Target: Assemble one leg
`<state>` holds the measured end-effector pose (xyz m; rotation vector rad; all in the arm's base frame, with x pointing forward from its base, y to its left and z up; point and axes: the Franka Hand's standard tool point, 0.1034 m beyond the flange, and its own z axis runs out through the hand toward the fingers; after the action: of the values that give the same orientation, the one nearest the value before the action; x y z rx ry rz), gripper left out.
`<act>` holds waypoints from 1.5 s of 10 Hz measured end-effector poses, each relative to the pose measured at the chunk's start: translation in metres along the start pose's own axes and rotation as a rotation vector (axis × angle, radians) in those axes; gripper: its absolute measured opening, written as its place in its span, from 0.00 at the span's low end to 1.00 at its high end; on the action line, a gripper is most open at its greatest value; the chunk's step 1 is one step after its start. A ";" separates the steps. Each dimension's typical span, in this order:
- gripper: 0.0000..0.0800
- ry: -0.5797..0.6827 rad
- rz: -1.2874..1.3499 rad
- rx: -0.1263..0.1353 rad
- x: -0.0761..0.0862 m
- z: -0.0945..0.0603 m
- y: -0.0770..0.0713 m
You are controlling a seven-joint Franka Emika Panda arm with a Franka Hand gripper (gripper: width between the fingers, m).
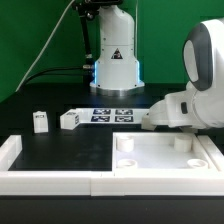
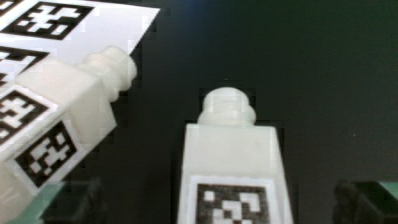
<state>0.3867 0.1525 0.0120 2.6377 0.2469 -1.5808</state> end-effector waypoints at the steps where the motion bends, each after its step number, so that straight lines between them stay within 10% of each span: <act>1: 0.61 0.000 0.000 0.000 0.000 0.000 0.000; 2: 0.37 -0.001 0.000 0.000 0.000 0.000 0.000; 7: 0.36 -0.001 -0.005 0.001 -0.001 0.000 0.001; 13: 0.36 0.036 -0.012 0.000 -0.055 -0.057 0.013; 15: 0.36 0.073 -0.012 0.002 -0.049 -0.057 0.012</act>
Offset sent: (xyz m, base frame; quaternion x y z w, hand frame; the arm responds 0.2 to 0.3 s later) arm 0.0000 0.0000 0.0000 0.0000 0.0000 0.0000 1.0000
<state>0.4156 0.1429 0.0813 2.7039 0.2654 -1.4902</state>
